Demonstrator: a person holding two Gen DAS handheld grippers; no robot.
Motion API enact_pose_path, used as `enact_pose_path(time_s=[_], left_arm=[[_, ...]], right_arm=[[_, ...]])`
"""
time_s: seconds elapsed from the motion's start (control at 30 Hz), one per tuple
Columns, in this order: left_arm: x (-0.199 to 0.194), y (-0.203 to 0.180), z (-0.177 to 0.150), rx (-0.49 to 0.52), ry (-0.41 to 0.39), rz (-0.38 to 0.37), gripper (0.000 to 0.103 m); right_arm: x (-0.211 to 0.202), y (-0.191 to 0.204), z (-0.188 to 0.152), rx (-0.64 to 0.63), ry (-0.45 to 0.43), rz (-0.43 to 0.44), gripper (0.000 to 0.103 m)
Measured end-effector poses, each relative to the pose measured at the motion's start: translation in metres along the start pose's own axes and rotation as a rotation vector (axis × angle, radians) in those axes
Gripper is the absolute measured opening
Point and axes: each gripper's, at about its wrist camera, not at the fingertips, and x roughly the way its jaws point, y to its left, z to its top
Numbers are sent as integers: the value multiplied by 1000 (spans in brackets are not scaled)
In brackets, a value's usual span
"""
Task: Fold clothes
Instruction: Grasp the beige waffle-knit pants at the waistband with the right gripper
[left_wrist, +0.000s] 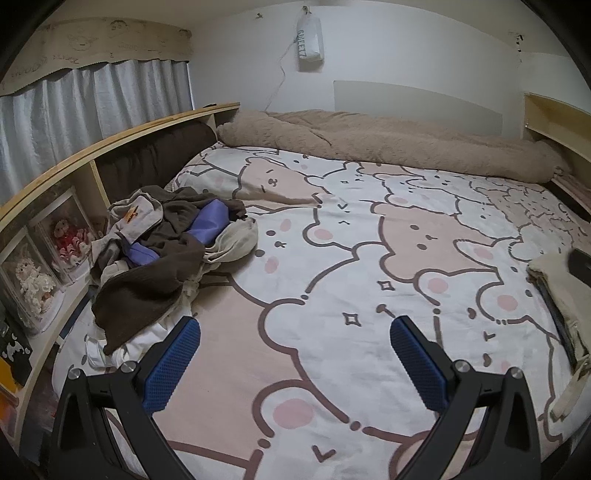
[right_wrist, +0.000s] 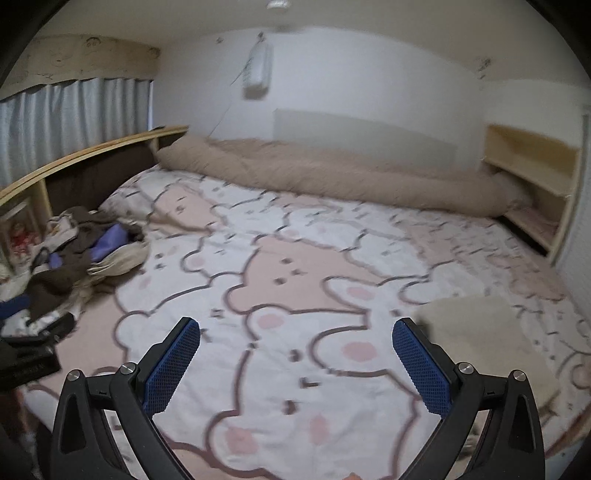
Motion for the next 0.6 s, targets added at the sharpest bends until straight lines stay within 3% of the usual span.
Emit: enact_pose_path(time_s=[0.37,0.53,0.6], left_arm=[[26,53,-13,-58,25,39,103],[35,76,-24,-83,33,54,103],[38,85,-28,-93,36,60,103]], right_arm=[[113,103,38,-26,183,336,103],[170,158,49,47,297,444,103],[192,180,54,78,343,486,97]])
